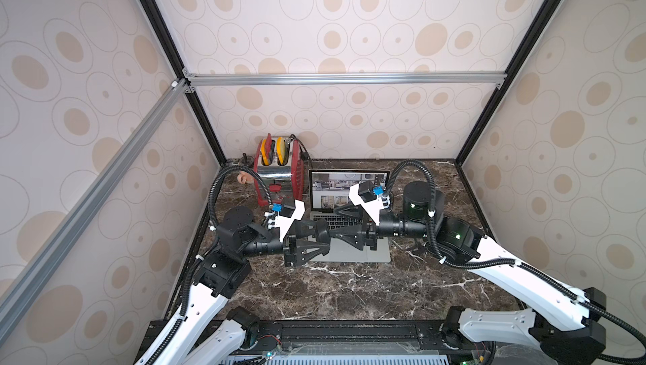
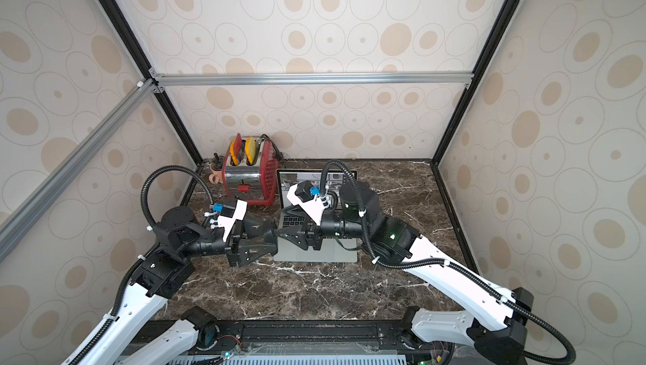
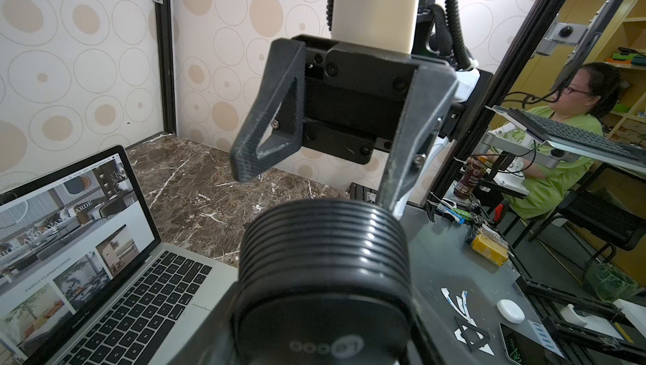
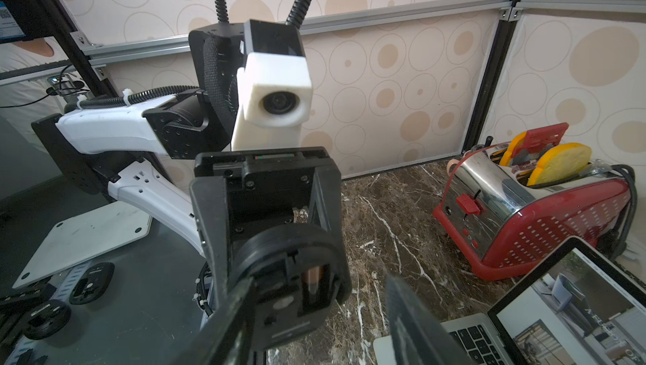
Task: Insert the wireless mouse receiver into the laptop
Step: Take out the USB plug from the mouse.
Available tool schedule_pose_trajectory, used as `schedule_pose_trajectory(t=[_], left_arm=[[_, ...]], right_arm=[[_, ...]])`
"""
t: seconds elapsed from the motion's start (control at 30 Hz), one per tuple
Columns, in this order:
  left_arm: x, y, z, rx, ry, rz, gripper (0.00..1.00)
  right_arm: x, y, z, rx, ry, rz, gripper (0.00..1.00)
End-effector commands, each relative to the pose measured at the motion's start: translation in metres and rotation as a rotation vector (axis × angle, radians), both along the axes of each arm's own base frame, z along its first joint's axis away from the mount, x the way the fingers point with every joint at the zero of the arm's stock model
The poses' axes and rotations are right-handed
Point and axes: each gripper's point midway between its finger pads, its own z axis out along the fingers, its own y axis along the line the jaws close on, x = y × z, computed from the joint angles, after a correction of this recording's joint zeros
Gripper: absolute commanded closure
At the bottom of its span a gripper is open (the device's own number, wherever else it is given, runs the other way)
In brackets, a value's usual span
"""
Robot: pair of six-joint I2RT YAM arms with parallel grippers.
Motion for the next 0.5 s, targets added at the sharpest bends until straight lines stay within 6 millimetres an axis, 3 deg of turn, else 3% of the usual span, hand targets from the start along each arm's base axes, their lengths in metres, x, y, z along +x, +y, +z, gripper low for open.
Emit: schedule_pose_trajectory(t=[0.0,0.3,0.47], left_arm=[[-0.04,0.003,0.033,-0.071,-0.149,-0.155,1.0],[-0.038,0.002,0.031,-0.067,-0.14,-0.147,1.0],[-0.037,0.002,0.028,-0.061,-0.136,-0.146,1.0]], right_arm=[[0.034,-0.01,-0.022,-0.088,-0.019,-0.168,0.39],[0.024,-0.012,-0.012,-0.057,-0.025,-0.129,0.37],[-0.003,-0.021,0.012,0.028,-0.063,-0.018,0.34]])
